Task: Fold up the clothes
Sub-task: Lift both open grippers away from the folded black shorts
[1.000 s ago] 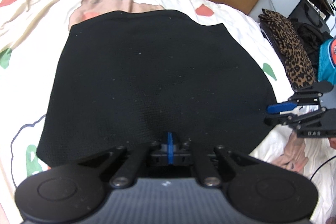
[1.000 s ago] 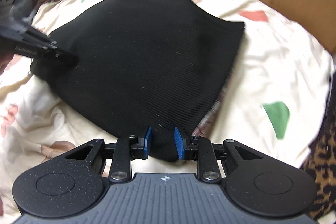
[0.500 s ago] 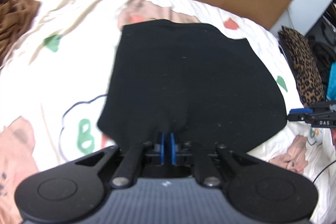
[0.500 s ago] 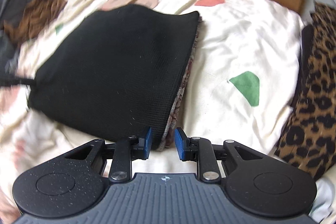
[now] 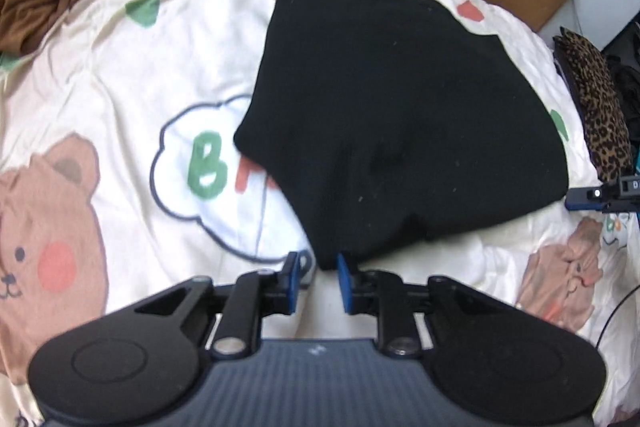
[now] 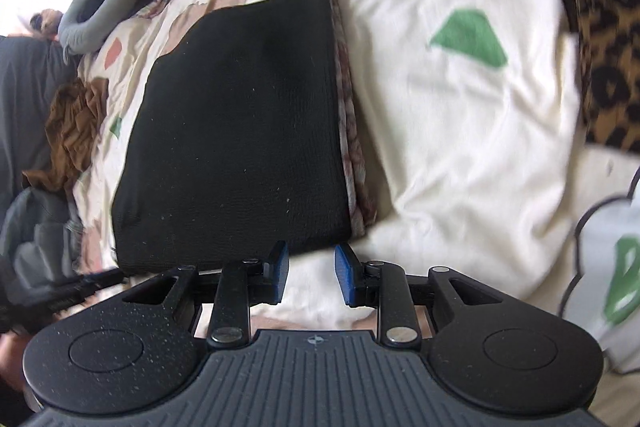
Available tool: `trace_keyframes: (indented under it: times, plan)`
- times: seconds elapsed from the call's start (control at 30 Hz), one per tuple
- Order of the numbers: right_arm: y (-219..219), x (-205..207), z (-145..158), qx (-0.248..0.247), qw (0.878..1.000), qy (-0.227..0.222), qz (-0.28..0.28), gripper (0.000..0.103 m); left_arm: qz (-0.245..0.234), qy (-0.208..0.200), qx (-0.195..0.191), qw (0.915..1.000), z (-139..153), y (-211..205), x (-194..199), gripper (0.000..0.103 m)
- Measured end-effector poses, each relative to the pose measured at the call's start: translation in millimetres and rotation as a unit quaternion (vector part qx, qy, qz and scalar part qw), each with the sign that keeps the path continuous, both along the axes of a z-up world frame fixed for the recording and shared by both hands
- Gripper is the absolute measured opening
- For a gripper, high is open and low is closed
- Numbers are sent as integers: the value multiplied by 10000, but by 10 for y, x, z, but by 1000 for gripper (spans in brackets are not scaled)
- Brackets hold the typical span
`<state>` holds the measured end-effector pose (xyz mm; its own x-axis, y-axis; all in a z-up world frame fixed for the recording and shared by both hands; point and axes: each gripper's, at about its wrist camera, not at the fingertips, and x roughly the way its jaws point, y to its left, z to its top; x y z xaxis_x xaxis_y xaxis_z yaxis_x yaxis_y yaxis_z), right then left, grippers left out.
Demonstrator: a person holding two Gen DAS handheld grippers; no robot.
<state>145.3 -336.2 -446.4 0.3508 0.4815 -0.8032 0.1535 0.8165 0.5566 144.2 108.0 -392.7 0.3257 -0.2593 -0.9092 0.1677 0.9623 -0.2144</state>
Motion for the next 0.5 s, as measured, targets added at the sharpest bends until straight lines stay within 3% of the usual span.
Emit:
trace_keyframes:
  times: [0.1, 0.17, 0.37, 0.43, 0.47, 0.5]
  plan:
    - [-12, -19, -139, 366, 9989, 153, -246, 34, -45, 12, -80, 10000, -66, 19, -5, 25]
    - [-48, -39, -290, 769, 9949, 282, -596, 41, -89, -25, -94, 9999, -106, 19, -7, 26]
    - [-78, -56, -388, 1185, 9861, 217, -1146, 39, -223, -225, -185, 9993, -191, 52, -25, 25]
    - [-88, -62, -421, 1322, 9821, 196, -1329, 24, -242, -288, -195, 9991, -187, 57, -43, 21]
    - [-94, -64, -438, 1391, 9799, 185, -1420, 11, -265, -321, -181, 9990, -181, 61, -54, 16]
    - [-99, -67, -454, 1459, 9775, 174, -1510, 10, -290, -353, -172, 9988, -169, 64, -65, 6]
